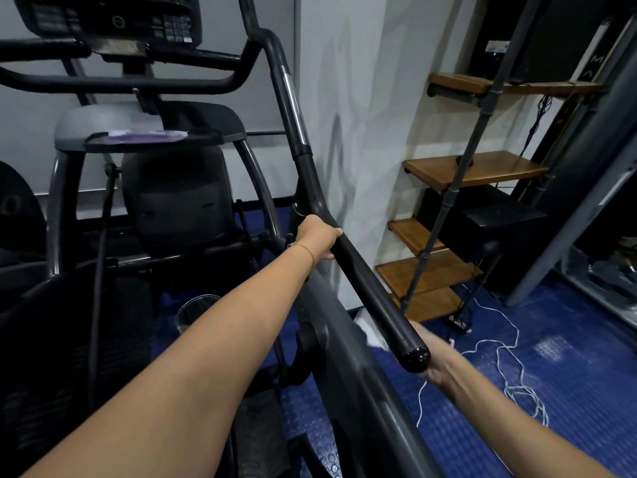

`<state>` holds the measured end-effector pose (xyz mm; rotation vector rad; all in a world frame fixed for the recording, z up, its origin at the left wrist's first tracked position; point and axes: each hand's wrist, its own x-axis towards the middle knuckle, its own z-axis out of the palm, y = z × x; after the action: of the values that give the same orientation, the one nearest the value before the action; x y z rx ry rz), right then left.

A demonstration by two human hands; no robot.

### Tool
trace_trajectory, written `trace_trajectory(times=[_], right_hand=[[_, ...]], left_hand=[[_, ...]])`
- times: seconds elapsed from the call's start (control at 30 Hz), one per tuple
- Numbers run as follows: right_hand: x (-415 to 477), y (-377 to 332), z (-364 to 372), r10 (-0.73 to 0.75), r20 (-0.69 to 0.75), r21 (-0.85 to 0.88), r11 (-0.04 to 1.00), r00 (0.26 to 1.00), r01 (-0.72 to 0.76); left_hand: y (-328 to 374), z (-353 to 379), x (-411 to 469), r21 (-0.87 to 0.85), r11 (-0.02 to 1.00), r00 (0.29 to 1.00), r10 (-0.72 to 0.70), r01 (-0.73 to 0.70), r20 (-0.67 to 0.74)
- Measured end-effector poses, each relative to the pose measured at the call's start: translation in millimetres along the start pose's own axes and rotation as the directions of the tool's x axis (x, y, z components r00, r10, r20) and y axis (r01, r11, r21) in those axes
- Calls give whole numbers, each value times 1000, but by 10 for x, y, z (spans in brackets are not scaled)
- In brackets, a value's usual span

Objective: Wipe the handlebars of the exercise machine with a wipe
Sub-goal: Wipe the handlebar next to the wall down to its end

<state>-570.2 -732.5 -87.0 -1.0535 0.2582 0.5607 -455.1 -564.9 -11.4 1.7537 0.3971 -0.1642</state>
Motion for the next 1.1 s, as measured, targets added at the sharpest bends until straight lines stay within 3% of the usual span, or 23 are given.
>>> trace_trajectory(times=[0.1, 0.17, 0.2, 0.23, 0.3, 0.37, 0.43, 0.5, 0.57, 0.6, 0.7, 0.77, 0.83, 0.9, 0.97, 1.1], right_hand=[[129, -338, -103, -84, -107, -199, 978, 991, 62], [114, -593, -34, -238, -66, -492, 853, 969, 176], [115, -675, 8, -323, 17, -696, 676, 946, 243], [83, -754, 73, -392, 130, -847, 434, 911, 307], [-27, -808, 223, -392, 370, -921, -34, 842, 389], [-175, -755, 315, -208, 647, -710, -515, 733, 481], [-314, -651, 390, 104, 746, -348, -781, 658, 519], [-379, -615, 533, 254, 688, -158, -863, 680, 481], [-281, -647, 688, 278, 602, -115, -897, 748, 426], [-182, -675, 747, 274, 615, -82, -910, 739, 406], [-52, -744, 828, 247, 547, -156, -909, 800, 387], [-103, -734, 752, 302, 427, -211, -883, 853, 418], [-207, -716, 711, 383, 439, -246, -819, 813, 519], [-141, -803, 659, 306, 551, -285, -805, 776, 520], [34, -896, 604, 138, 640, -357, -817, 756, 452], [155, -893, 412, 3, 664, -531, -703, 748, 474]], left_hand=[[-27, -7, 19, -11, 1000, 1000, 3, -3, 15], [-32, -11, 31, -6, 1000, 1000, 10, -10, 15], [-34, -14, 42, -11, 1000, 1000, 13, -13, 15], [-36, -15, 48, -18, 1000, 1000, 14, -14, 17], [-38, -19, 45, -25, 1000, 1000, 12, -12, 21], [-47, -22, 47, -21, 1000, 1000, 19, -18, 22], [-57, -27, 57, -13, 999, 999, 34, -33, 17], [-69, -34, 67, 1, 999, 999, 47, -47, 2], [-87, -36, 79, 6, 998, 998, 57, -57, -2], [-101, -33, 93, 1, 998, 998, 60, -60, 1], [-121, -42, 87, -2, 998, 998, 65, -65, 5], [-126, -55, 90, -3, 997, 997, 72, -72, 8], [-123, -72, 97, -10, 997, 997, 76, -76, 11], [-123, -84, 127, -16, 997, 997, 79, -79, 15], [-130, -95, 166, -39, 997, 996, 73, -72, 44], [-179, -140, 265, -117, 991, 992, 72, -60, 101]])
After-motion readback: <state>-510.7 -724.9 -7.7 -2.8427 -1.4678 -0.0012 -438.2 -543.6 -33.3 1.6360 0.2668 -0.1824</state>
